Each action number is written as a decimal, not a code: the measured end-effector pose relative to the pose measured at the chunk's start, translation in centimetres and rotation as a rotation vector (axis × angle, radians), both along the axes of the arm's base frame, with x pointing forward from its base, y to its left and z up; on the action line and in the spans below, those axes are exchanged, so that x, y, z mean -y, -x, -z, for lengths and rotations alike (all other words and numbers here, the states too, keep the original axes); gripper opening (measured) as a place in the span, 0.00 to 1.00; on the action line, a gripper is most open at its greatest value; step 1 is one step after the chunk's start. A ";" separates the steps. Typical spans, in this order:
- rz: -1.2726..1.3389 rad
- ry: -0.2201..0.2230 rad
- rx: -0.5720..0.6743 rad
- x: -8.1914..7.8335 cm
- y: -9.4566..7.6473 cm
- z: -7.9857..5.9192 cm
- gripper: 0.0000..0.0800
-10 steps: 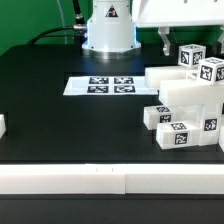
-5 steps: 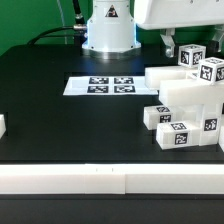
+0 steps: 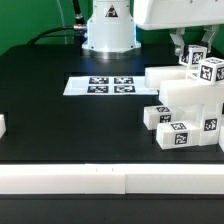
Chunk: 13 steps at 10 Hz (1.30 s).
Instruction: Assemble chair
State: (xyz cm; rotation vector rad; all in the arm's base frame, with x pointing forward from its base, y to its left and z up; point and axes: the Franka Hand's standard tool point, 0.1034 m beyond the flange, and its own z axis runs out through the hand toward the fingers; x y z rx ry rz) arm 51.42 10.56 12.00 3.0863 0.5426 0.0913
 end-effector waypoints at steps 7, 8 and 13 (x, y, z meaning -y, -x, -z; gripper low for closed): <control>0.350 -0.025 -0.003 -0.1 0.0 0.0 0.36; 0.412 -0.028 -0.003 -0.1 0.0 0.0 0.36; 0.782 -0.086 -0.022 -0.1 0.0 0.1 0.36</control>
Offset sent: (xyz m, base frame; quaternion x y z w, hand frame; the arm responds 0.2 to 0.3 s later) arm 0.0000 0.0000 0.0000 0.0000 0.0000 0.2571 0.9664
